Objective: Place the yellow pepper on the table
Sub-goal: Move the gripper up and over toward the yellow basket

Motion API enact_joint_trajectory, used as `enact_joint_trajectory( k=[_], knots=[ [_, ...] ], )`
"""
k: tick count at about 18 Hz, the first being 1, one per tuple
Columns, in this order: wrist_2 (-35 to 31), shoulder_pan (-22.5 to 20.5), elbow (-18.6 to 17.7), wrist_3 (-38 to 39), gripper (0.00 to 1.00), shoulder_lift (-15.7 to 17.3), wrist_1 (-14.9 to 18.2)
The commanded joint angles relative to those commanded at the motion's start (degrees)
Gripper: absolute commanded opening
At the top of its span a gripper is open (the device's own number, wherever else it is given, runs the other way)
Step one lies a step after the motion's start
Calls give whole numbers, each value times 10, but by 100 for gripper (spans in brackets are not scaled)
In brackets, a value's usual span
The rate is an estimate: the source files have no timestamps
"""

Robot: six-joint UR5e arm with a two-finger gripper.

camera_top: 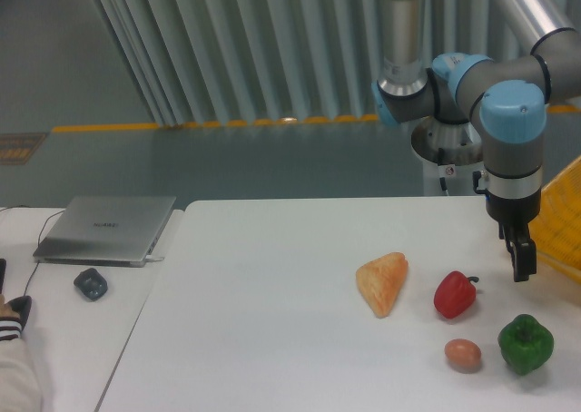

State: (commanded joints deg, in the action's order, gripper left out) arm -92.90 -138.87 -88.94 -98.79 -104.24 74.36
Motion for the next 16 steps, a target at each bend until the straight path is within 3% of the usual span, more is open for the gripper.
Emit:
enact_joint_trajectory(
  k=[4,7,16],
  knots=[
    [3,-4,-4,-10,100,1,0],
    [-3,-11,-5,-58,100,2,2],
    [1,-11,-25,-42,100,17,-13]
  ],
)
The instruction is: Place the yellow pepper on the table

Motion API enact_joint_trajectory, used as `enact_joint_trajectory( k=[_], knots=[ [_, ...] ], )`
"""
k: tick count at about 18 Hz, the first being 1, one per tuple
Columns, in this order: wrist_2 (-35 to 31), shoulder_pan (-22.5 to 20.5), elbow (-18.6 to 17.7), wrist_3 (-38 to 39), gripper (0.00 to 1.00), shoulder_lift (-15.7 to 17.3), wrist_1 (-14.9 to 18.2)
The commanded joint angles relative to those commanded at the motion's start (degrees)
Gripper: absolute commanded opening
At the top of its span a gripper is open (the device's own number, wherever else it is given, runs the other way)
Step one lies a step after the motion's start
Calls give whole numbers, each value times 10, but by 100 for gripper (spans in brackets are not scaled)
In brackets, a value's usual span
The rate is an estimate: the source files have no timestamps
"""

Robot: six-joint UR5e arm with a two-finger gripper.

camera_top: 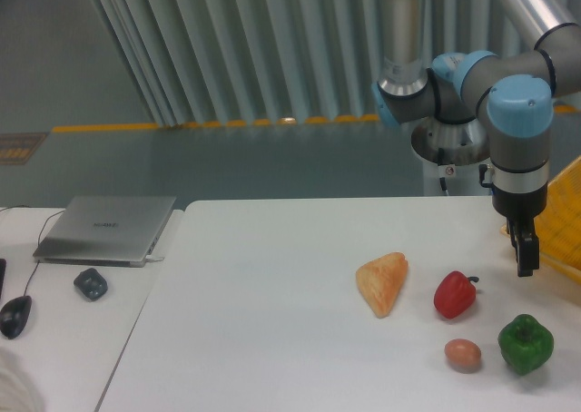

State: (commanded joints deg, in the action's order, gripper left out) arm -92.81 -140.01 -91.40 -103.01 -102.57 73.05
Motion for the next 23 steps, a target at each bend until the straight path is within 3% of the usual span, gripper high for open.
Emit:
enact_joint_trajectory(
  k=[4,8,13,23],
  knots=[
    [-5,-2,-25,-4,100,0,-29],
    [-7,-13,-28,-10,100,4,-30],
    [-6,-52,-29,-214,100,4,-30],
    [-7,-125,-25,-421,100,-16,-28]
  ],
)
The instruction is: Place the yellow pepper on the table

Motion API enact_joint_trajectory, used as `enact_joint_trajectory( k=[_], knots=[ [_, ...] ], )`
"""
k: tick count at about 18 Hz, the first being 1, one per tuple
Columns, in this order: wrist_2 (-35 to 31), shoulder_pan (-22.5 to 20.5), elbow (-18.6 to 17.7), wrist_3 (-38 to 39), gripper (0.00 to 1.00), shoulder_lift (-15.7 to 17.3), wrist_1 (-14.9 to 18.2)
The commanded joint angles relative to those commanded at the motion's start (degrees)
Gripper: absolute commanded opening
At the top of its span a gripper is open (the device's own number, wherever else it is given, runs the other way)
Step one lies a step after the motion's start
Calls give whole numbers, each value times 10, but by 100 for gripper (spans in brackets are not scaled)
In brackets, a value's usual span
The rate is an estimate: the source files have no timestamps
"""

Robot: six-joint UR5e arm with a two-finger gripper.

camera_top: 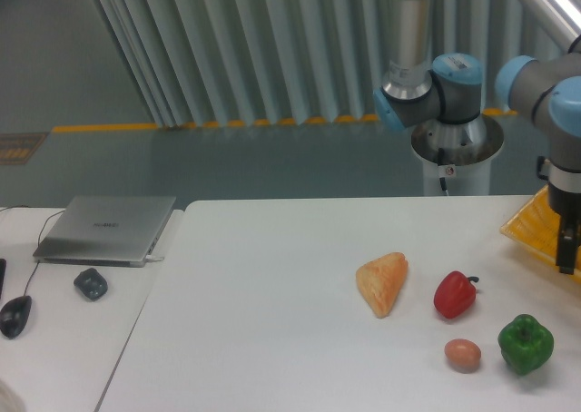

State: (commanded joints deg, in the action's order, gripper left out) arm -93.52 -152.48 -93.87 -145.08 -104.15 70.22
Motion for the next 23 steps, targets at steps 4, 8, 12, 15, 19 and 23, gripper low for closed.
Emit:
enact_joint_trajectory(
  k=[4,8,12,15,19,23],
  knots=[
    [-5,-27,4,-68,100,-10,0],
    [-35,-38,-4,-107,100,-23,-1],
    [-39,-39,-4,-108,100,-32,0],
    [-35,-38,-10,-107,100,-32,2],
    [-35,-37,-10,-106,100,-33,4],
    [-35,-35,-16,-103,100,-34,3]
  ],
)
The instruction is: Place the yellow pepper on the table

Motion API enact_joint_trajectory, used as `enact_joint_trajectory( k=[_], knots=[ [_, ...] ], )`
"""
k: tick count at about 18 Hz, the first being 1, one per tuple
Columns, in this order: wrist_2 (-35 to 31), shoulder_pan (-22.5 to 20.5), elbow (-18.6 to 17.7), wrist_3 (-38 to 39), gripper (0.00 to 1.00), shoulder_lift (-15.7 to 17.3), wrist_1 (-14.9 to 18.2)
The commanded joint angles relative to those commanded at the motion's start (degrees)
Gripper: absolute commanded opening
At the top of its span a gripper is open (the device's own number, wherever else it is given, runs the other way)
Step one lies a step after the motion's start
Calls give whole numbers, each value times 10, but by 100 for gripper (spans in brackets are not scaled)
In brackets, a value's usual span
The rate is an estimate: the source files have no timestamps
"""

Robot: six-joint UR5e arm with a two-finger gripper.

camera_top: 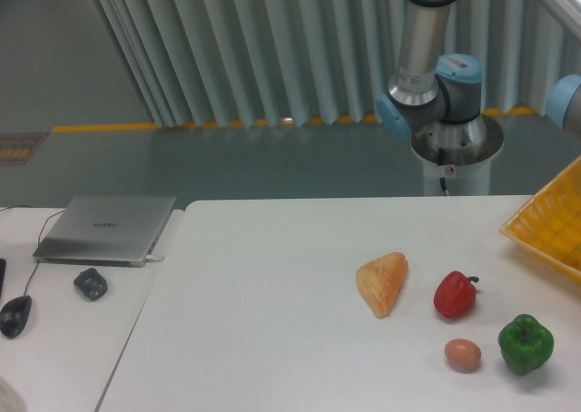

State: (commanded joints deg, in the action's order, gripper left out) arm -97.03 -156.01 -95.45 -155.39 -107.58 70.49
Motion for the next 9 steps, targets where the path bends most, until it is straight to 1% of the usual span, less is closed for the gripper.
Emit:
enact_joint_trajectory(
  k=[9],
  knots=[
    [-1,-2,-6,-3,100,-5,-4]
  ],
)
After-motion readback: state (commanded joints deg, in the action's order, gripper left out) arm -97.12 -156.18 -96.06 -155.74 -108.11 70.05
